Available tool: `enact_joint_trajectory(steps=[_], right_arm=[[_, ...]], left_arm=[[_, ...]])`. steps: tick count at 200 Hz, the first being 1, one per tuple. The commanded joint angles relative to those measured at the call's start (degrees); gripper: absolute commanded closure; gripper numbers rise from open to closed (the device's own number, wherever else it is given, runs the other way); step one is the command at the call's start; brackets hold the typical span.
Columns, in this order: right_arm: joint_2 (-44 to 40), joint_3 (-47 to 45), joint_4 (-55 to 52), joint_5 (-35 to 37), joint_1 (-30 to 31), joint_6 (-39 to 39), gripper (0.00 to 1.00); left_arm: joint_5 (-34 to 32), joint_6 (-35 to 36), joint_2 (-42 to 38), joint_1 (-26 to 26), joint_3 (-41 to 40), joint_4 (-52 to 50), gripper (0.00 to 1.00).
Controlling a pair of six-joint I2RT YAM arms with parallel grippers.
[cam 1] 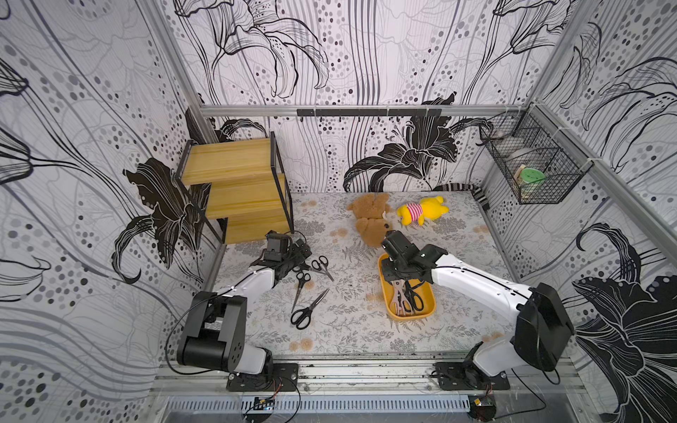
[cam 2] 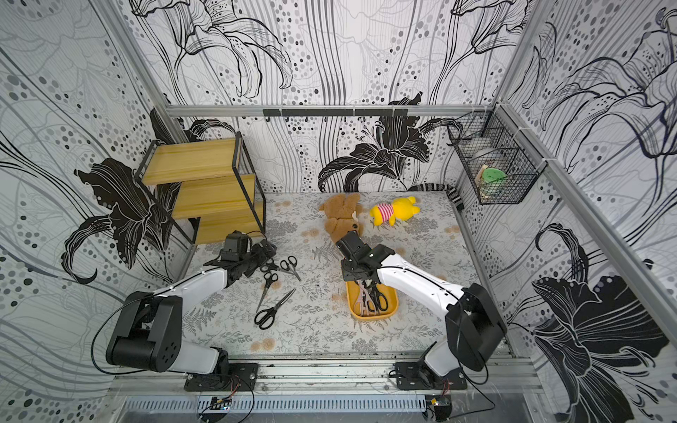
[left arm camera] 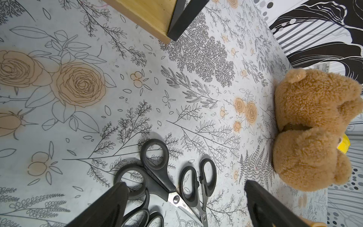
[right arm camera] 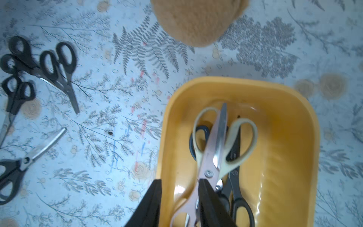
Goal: Put the scissors into the storage box
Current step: Place the scissors in the storage box, then pick up the scissors from the center of the board.
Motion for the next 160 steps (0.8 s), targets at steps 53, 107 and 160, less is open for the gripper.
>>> enact_joint_trajectory(steps=[53,107,160], right_arm=[[24.7,22.89,6.86,-3.3,4.32,-9.06,0.62],[40.39,42.53,4.48,-6.95,7.19,-12.83,0.62],[48.13,51.16,1.96,-5.75,8.11,-12.61,0.62]], left_arm=[[0.61,-0.17,0.9,0.15,0.61,1.04,0.03],[0.93,-1.14,2.05,0.16,0.43,1.95,0.03],[-1.29,-1.35,0.11,0.37,0.0,1.74,0.03]])
